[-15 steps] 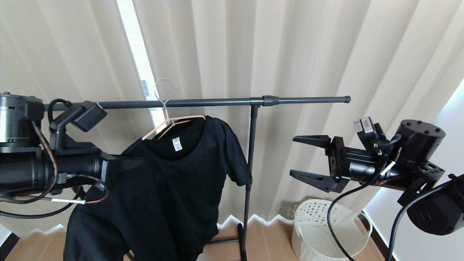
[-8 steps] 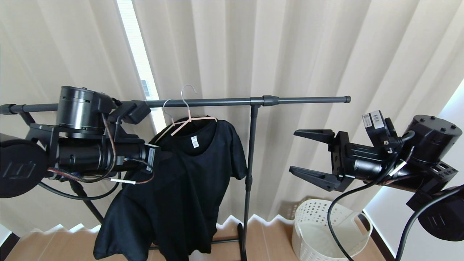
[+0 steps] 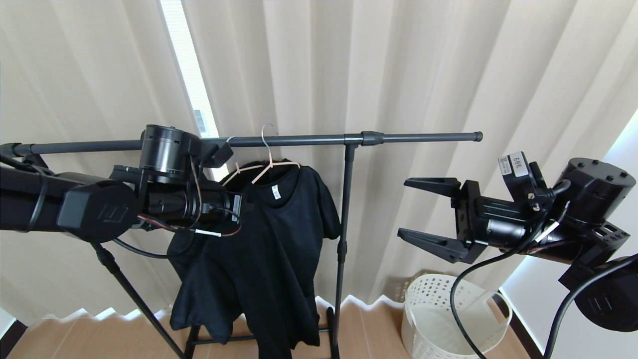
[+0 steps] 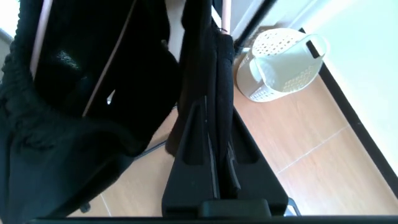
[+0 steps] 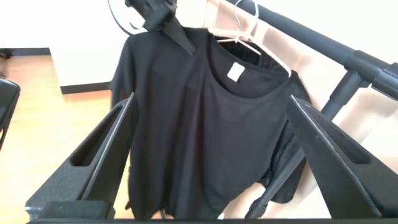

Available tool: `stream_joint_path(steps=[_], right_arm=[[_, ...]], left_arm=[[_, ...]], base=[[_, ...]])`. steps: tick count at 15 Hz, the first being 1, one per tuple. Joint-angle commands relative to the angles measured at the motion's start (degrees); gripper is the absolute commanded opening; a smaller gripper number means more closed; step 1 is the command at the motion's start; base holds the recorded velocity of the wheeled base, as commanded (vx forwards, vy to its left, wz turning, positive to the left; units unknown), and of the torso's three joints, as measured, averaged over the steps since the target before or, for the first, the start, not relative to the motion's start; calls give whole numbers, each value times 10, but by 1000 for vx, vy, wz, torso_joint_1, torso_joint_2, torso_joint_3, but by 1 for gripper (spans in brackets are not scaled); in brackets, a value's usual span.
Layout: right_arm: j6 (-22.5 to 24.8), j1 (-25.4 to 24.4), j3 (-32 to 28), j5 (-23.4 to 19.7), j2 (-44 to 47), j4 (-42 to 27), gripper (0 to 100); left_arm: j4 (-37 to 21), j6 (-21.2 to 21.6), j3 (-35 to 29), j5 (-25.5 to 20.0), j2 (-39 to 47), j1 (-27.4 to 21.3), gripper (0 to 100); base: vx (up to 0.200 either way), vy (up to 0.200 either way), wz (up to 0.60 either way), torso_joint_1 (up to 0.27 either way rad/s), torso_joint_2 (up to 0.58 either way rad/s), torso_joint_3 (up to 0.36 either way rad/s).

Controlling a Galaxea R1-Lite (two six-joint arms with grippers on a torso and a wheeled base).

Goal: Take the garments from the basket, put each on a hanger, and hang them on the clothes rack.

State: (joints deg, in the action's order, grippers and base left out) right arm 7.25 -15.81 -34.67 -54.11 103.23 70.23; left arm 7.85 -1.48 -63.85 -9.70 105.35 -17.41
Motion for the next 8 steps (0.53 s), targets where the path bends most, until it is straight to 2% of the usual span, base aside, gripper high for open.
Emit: stream_joint_path(steps=[1, 8], right_arm=[[0, 1, 0, 0, 3, 1, 100], [1, 2, -1, 1, 10, 1, 100]], left_arm=[[11, 0, -11, 1, 31, -4, 0], [26, 0, 5, -3, 36, -11, 0]], base=[[0, 0, 0, 0, 0, 0], [0, 0, 0, 0, 0, 0]])
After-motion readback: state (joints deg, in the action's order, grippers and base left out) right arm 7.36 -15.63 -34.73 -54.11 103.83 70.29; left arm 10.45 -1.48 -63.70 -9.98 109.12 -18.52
